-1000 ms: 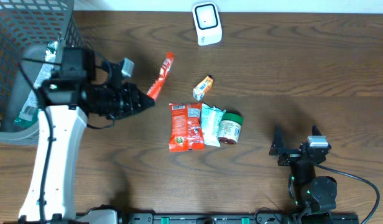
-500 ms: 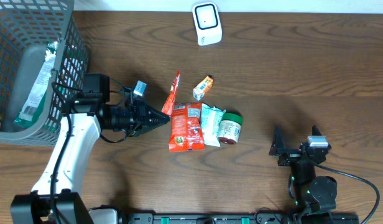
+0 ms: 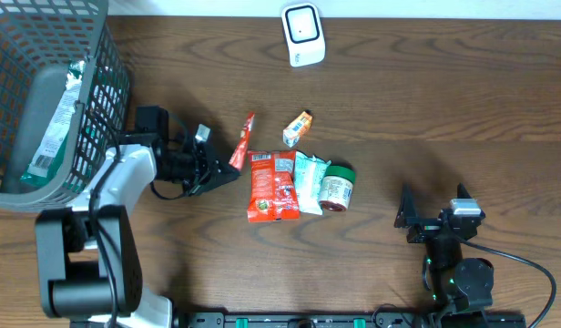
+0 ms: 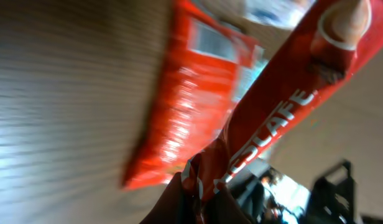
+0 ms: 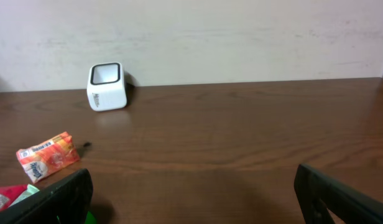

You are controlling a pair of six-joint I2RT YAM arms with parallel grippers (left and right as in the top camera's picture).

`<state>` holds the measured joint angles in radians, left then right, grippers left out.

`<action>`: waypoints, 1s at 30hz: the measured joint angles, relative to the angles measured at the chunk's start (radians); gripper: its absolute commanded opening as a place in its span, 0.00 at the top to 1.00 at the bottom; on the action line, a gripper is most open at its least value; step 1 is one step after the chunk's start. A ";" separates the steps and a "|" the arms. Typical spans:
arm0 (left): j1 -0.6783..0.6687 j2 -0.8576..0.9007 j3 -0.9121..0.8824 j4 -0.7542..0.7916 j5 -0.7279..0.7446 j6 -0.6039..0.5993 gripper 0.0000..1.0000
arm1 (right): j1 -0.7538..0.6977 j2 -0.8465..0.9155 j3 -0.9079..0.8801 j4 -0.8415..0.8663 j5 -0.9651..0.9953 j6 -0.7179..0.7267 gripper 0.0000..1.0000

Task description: Scan the item barcode

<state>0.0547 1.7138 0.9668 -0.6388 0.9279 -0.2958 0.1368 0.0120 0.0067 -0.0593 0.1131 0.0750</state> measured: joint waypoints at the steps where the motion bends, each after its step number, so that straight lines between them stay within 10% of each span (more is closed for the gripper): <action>1: 0.008 0.005 -0.001 0.001 -0.031 -0.001 0.93 | 0.000 0.000 0.000 0.000 0.000 0.000 0.01; 4: 0.029 0.007 -0.003 0.001 -0.165 -0.008 0.91 | 0.000 0.000 0.000 0.000 0.000 0.000 0.01; 10: 0.035 0.007 -0.003 0.000 -0.304 -0.021 0.48 | 0.000 0.000 0.000 0.000 0.000 0.000 0.01; 15: 0.035 0.004 -0.003 -0.034 -0.336 -0.017 0.38 | 0.000 0.000 0.000 0.000 0.000 0.000 0.01; 19: 0.035 -0.057 -0.003 -0.058 -0.351 -0.018 0.37 | 0.000 0.000 0.000 0.000 0.000 0.000 0.01; 24: 0.013 -0.228 0.000 -0.063 -0.406 -0.010 0.74 | 0.000 0.000 0.000 0.000 0.000 0.000 0.01; 30: -0.102 -0.375 0.016 -0.066 -0.614 0.011 0.70 | 0.000 0.000 0.000 0.000 0.000 0.000 0.01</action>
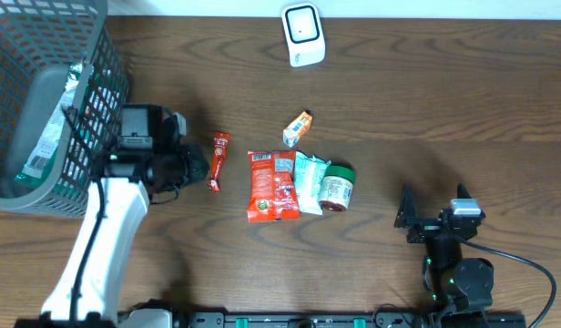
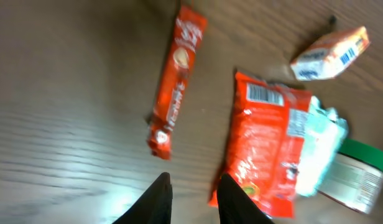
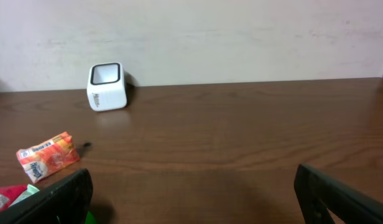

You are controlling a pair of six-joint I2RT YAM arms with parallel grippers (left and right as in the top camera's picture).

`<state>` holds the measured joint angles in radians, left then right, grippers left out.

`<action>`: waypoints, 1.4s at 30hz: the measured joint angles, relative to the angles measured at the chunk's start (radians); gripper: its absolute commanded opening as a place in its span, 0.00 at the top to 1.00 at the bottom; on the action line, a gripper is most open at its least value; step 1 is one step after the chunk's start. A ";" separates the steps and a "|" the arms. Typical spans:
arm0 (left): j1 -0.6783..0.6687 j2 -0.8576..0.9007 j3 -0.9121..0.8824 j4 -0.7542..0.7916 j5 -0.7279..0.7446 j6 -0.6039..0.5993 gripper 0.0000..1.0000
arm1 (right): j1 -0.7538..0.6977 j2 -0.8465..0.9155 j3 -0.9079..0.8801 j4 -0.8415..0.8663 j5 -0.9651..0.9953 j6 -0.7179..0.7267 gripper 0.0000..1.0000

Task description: Scan the item barcode

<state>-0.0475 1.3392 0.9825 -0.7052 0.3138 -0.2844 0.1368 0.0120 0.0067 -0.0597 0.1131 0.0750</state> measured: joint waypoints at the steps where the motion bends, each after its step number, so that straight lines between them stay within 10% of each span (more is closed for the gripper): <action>1: -0.021 -0.008 0.004 0.000 -0.043 0.001 0.67 | 0.000 0.000 0.000 0.000 0.000 0.000 0.01; 12: -0.087 0.000 0.286 -0.193 -0.233 0.017 0.37 | 0.000 0.000 0.000 -0.001 0.000 0.000 0.01; 19: -0.087 -0.015 0.572 -0.296 -0.374 0.023 0.92 | 0.000 0.000 0.000 0.000 0.000 0.000 0.01; 23: -0.093 0.006 0.558 -0.349 -0.394 0.020 0.92 | 0.000 0.000 0.000 0.000 0.000 0.000 0.01; 28: -0.122 0.119 0.465 -0.344 -0.386 0.016 0.66 | 0.000 0.000 0.000 0.000 0.000 0.000 0.01; 42: -0.236 0.575 0.359 -0.205 -0.342 0.019 0.66 | 0.000 0.000 0.000 0.000 0.000 0.000 0.01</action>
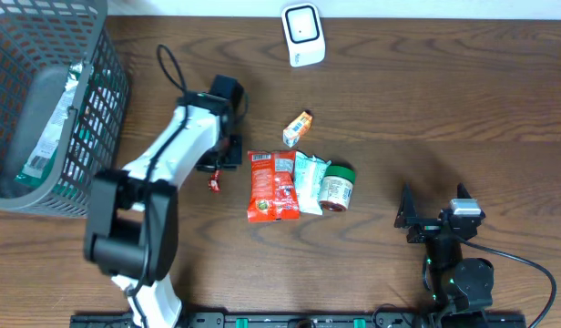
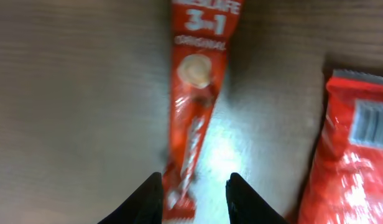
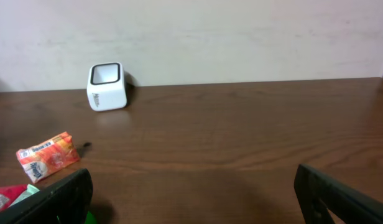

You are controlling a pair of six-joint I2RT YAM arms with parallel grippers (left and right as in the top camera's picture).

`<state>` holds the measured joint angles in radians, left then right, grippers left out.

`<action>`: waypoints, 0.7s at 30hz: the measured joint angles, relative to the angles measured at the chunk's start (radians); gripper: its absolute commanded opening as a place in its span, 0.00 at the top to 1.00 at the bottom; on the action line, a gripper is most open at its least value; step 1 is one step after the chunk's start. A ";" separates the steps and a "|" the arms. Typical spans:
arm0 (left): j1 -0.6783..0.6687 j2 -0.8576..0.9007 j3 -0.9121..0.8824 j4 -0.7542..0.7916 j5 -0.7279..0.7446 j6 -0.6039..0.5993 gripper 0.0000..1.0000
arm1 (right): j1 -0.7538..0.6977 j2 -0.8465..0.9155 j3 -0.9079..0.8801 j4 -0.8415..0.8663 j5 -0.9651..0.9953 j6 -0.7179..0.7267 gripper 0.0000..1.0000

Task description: Scan the item barcode

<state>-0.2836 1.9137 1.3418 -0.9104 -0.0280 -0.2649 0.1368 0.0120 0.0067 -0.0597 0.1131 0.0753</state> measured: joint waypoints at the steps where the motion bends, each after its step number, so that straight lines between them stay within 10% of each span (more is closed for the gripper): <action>1: -0.004 0.018 0.000 0.007 0.000 0.000 0.66 | 0.000 0.000 0.000 0.000 0.000 0.000 0.01; 21: -0.007 0.074 -0.042 0.105 -0.024 0.004 0.92 | 0.000 0.000 0.000 0.000 0.000 0.000 0.01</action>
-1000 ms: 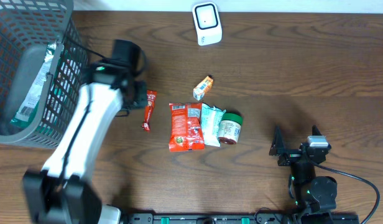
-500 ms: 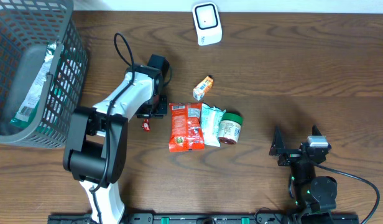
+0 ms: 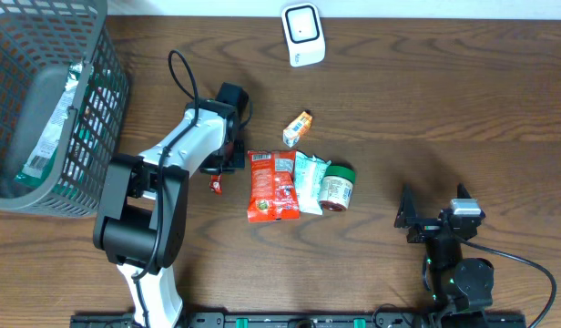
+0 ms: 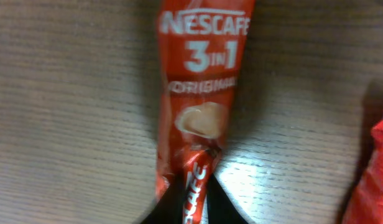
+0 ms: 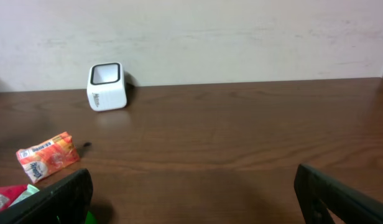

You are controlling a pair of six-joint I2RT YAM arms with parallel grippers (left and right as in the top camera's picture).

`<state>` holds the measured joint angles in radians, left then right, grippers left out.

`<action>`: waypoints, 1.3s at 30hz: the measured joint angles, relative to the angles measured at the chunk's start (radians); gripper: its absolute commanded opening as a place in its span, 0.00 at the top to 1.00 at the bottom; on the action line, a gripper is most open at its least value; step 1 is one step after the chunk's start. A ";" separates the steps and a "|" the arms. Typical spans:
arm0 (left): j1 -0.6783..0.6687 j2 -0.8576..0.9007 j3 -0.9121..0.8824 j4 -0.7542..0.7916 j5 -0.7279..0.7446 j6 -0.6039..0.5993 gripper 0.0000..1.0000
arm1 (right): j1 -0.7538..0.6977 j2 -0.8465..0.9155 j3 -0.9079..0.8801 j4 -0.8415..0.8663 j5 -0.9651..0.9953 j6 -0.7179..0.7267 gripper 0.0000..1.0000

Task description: Scan the item barcode

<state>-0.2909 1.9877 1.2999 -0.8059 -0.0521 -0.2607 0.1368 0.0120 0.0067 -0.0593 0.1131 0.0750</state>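
Note:
The red Nescafe 3in1 stick [image 4: 202,106] lies flat on the wooden table, printed face up. In the left wrist view my left gripper [image 4: 193,202] is shut on the stick's near end, one dark finger on each side. From overhead, only the stick's tip [image 3: 215,185] shows below my left gripper [image 3: 226,162], just left of the red pouch [image 3: 271,185]. The white scanner [image 3: 301,35] stands at the table's far edge. My right gripper [image 5: 191,208] is open and holds nothing, low at the front right [image 3: 428,219].
A grey mesh basket [image 3: 89,82] with a packet inside stands at the far left. A small orange packet [image 3: 298,128], a pale teal packet [image 3: 309,182] and a green-lidded jar [image 3: 337,187] cluster by the red pouch.
My left gripper was open astride the stick's near end; now it is lower and shut on that end. The right arm has not moved.
My left gripper first held the stick tilted up off the table beside the red pouch. Then the stick lay flat left of the pouch with the gripper open and drawn back. Later the gripper stood open over it from the far side, and now grips it.

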 measured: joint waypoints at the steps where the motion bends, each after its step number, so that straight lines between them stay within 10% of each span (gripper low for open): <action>1: 0.000 0.000 -0.002 0.001 -0.002 -0.003 0.93 | 0.000 0.000 0.000 0.000 0.000 0.000 0.01; 16: 0.001 -0.200 -0.002 -0.021 0.067 -0.029 0.93 | 0.000 0.000 0.000 0.000 0.000 0.000 0.01; 24: 0.001 -0.362 0.001 0.023 0.345 -0.079 0.93 | 0.000 0.000 0.000 0.000 0.000 0.000 0.01; 29: 0.001 -0.360 -0.005 0.025 0.356 -0.088 0.44 | 0.000 0.000 0.000 0.000 0.000 0.000 0.01; 39: 0.001 -0.333 -0.187 0.170 0.156 -0.110 0.42 | 0.000 0.000 0.000 0.000 0.000 0.000 0.01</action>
<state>-0.2897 1.6550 1.1133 -0.6361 0.1036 -0.3710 0.1368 0.0120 0.0067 -0.0593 0.1131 0.0750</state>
